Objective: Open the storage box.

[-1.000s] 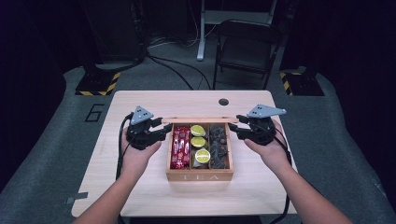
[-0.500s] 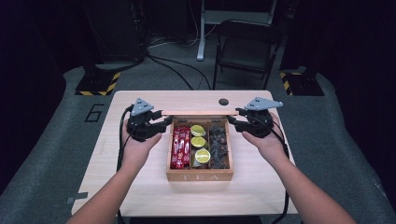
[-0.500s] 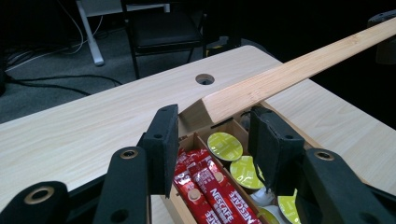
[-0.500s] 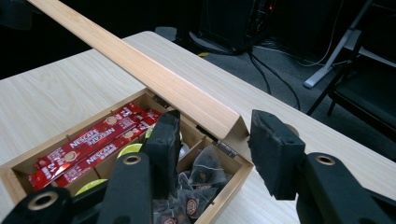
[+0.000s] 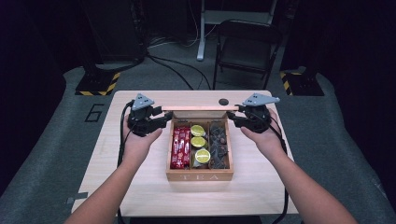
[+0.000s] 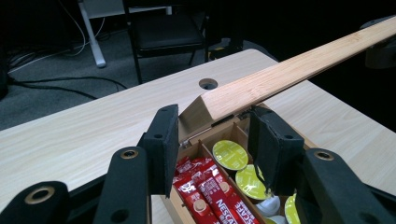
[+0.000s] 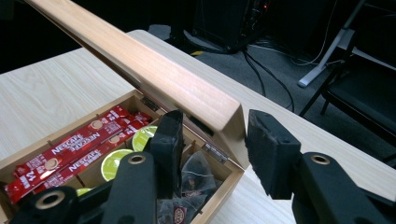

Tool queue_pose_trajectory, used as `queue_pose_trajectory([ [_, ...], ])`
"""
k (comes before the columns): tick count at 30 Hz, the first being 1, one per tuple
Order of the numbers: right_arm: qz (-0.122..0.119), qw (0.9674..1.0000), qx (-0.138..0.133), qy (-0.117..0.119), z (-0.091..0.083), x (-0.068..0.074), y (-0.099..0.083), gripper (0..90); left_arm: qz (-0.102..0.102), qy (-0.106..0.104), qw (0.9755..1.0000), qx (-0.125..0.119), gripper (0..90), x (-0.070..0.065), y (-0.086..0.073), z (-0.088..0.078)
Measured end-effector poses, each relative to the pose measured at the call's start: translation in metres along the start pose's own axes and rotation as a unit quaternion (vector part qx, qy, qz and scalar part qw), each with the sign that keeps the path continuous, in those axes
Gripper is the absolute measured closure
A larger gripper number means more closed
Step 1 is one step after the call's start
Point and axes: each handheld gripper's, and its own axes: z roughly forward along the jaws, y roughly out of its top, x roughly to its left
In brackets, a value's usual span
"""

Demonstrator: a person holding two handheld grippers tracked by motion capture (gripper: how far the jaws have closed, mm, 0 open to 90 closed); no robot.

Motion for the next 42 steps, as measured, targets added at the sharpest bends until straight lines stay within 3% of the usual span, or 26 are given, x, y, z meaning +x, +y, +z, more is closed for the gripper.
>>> queue_pose_trajectory([
  [10, 0.007, 1.0, 0.004, -0.001, 0.009, -0.007, 0.0, 60.3, 0.005, 0.003, 1.0, -0.007, 53.8, 0.002, 0.002, 0.002],
  [15, 0.01, 0.9999, 0.003, 0.0, 0.01, -0.008, 0.002, 60.5, 0.019, 0.015, 0.9997, -0.012, 53.5, 0.003, 0.002, 0.009],
  [28, 0.016, 0.9999, -0.004, -0.003, 0.016, -0.014, 0.008, 60.6, 0.014, 0.031, 0.9993, -0.014, 58.8, 0.011, 0.004, 0.026],
  [42, 0.012, 0.9998, 0.001, -0.013, 0.026, -0.02, 0.015, 60.3, 0.009, 0.033, 0.9991, -0.027, 62.5, 0.021, 0.004, 0.037],
])
